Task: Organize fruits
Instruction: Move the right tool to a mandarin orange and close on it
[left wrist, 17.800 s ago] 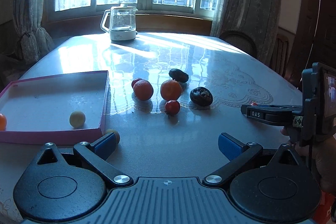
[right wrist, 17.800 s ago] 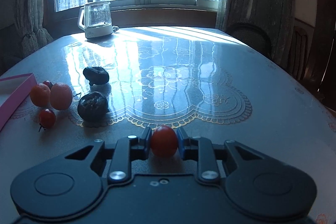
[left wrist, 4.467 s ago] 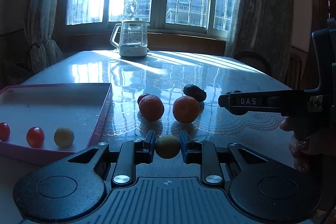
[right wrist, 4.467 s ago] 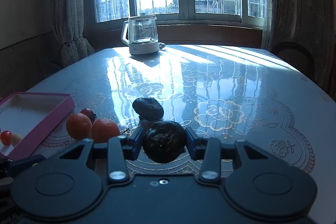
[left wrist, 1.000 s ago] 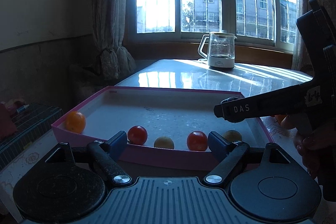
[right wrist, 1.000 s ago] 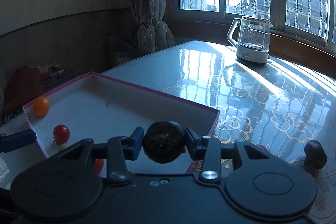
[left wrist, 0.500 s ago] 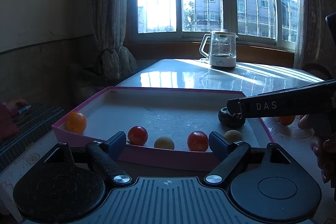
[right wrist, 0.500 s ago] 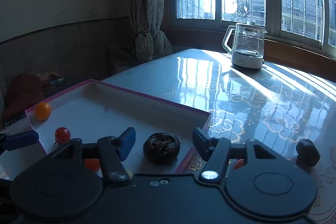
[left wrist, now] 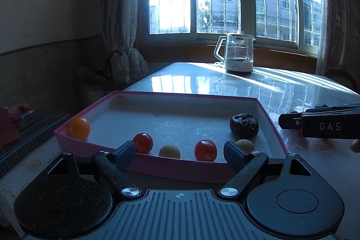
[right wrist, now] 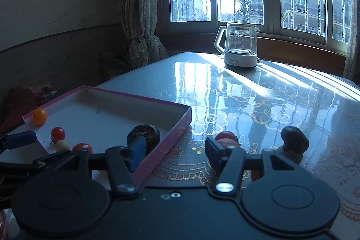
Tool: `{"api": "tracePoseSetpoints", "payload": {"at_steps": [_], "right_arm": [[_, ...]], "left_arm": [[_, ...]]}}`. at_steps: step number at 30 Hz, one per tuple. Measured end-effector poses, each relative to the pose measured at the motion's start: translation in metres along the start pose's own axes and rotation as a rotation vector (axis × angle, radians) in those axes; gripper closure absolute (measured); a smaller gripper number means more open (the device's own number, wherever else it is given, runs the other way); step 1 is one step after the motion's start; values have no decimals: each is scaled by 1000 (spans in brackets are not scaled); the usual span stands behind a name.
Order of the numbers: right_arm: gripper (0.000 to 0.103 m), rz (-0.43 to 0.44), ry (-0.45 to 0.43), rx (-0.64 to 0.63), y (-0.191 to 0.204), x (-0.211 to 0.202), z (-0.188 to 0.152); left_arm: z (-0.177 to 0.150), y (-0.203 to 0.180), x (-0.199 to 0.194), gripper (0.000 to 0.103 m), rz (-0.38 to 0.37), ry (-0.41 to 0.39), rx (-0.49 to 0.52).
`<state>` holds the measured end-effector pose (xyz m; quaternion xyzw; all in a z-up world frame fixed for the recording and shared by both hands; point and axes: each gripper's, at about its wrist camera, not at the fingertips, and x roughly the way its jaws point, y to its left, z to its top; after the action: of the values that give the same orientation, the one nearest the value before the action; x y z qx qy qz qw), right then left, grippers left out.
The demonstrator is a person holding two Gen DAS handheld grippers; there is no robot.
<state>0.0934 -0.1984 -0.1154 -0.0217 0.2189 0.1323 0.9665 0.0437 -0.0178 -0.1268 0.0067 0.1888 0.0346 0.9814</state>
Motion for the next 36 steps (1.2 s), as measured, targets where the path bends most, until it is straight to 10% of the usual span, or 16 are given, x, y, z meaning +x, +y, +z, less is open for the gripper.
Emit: {"api": "tracePoseSetpoints", "payload": {"at_steps": [19, 36], "right_arm": [[49, -245, -11, 58, -60, -23, -10], [66, -180, 90, 64, -66, 12, -2]], "left_arm": [[10, -55, -19, 17, -149, -62, 49], [15, -75, -31, 17, -207, -67, 85]]}}
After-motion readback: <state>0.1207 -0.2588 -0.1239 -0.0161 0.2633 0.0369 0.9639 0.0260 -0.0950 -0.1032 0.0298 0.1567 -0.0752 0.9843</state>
